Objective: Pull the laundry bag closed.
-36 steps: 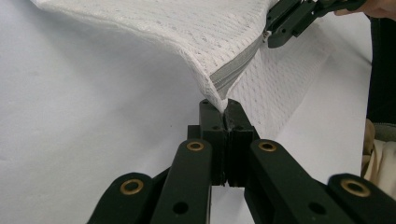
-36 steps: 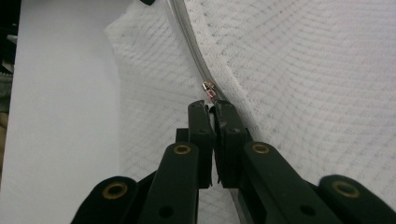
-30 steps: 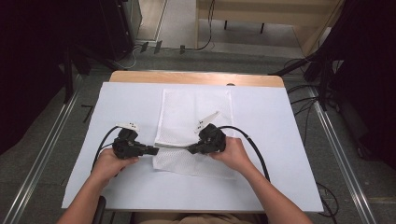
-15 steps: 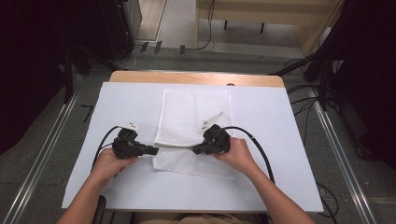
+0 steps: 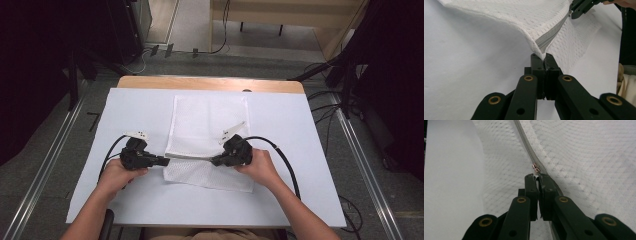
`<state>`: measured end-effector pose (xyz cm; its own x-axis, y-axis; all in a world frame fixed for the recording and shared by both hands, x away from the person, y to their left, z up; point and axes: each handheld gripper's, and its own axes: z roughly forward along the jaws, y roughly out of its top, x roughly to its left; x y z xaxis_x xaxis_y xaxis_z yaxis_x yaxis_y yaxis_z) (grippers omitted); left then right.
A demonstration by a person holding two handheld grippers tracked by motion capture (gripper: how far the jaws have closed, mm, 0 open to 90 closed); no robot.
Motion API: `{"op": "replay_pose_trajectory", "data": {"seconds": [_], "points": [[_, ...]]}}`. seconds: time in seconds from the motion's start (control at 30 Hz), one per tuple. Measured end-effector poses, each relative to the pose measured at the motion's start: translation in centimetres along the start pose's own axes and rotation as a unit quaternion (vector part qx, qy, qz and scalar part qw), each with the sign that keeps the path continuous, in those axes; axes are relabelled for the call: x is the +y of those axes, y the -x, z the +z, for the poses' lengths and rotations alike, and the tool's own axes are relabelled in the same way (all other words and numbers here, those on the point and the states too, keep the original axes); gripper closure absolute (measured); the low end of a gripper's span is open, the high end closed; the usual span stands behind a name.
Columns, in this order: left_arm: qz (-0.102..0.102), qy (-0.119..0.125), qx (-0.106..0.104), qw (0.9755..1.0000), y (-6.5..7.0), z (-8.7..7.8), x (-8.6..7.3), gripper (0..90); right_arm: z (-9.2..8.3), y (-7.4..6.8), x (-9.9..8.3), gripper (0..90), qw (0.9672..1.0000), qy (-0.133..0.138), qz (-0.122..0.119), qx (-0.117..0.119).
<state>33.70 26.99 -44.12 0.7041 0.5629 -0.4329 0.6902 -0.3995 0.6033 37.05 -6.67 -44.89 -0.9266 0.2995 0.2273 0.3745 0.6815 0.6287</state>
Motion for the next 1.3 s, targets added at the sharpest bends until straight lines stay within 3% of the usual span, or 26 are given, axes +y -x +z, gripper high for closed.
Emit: {"op": "replay_pose_trajectory", "data": {"seconds": [0.23,0.73,1.3], "points": [[0.000,0.003,-0.002,1.0000,0.0,-0.1,0.0,89.9,-0.4,0.0,-0.2,88.7,0.9999,0.011,-0.008,0.001],[0.003,0.002,-0.001,1.0000,0.1,-0.1,0.0,89.9,-1.2,0.1,-1.0,88.7,0.9999,0.007,-0.012,-0.006],[0.002,0.007,-0.003,1.0000,0.0,-0.3,-0.1,89.9,-2.7,0.7,-2.3,88.7,0.9998,0.001,0.000,-0.021]]}}
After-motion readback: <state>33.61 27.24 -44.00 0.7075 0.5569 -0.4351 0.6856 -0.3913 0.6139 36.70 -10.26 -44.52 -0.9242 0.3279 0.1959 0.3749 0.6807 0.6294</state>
